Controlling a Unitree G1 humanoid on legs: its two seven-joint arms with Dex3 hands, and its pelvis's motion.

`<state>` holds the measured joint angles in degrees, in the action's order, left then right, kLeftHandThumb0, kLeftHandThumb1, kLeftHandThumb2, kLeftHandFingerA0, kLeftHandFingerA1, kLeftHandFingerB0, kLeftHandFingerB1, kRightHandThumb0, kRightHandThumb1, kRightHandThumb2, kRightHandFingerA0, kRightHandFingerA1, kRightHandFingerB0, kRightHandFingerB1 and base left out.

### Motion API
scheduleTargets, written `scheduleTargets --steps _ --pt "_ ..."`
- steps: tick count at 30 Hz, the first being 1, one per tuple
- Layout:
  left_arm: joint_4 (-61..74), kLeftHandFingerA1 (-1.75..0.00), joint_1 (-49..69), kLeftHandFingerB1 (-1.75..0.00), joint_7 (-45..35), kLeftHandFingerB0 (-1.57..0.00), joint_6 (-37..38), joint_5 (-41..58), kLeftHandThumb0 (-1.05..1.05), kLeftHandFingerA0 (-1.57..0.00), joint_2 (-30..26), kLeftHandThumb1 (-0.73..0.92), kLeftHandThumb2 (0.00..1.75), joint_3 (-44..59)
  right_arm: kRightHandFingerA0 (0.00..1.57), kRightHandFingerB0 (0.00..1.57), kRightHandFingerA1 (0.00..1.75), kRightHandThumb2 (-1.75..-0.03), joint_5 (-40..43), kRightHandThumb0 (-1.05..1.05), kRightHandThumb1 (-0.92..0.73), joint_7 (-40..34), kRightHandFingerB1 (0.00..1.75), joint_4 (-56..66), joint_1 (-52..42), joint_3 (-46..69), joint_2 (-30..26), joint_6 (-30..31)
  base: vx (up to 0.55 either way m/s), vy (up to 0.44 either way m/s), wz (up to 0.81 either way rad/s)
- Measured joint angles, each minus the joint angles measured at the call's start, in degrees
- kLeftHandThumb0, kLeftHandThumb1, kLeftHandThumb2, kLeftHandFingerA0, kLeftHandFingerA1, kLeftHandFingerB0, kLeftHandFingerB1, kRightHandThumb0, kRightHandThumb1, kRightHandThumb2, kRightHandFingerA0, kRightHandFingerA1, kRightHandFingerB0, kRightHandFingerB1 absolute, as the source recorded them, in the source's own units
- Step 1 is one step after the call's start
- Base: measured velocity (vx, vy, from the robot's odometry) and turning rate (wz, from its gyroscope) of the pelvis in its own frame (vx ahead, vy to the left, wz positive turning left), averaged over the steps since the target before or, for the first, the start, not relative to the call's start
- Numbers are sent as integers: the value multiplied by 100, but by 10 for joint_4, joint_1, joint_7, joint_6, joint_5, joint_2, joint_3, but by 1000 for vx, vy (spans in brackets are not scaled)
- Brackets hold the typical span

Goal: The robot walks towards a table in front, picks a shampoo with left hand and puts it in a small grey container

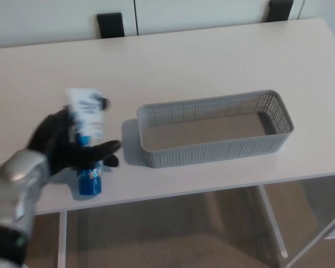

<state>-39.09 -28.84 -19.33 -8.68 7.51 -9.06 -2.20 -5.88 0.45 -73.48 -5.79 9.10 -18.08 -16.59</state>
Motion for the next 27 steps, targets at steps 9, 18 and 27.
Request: scheduleTargets --steps 9,18,27 --pt "-29 -100 -20 -92 -7 -121 -7 -5 -11 -155 2 39 114 -10 78 59 49 -59 4 -28 -65 5 43 4 13 4 -3 -1 0 0 0" --pt "35 -104 10 -93 -13 -116 -27 -4 -20 -155 -4 39 114 -2 76 58 48 -59 3 -31 -67 7 42 -5 16 -1 -5 6 0 0 0" --pt "207 -122 17 -104 17 -104 -40 -11 -30 -133 0 52 108 13 76 57 48 -59 -1 -30 -67 7 41 -6 19 -10 -8 11 0 0 0"
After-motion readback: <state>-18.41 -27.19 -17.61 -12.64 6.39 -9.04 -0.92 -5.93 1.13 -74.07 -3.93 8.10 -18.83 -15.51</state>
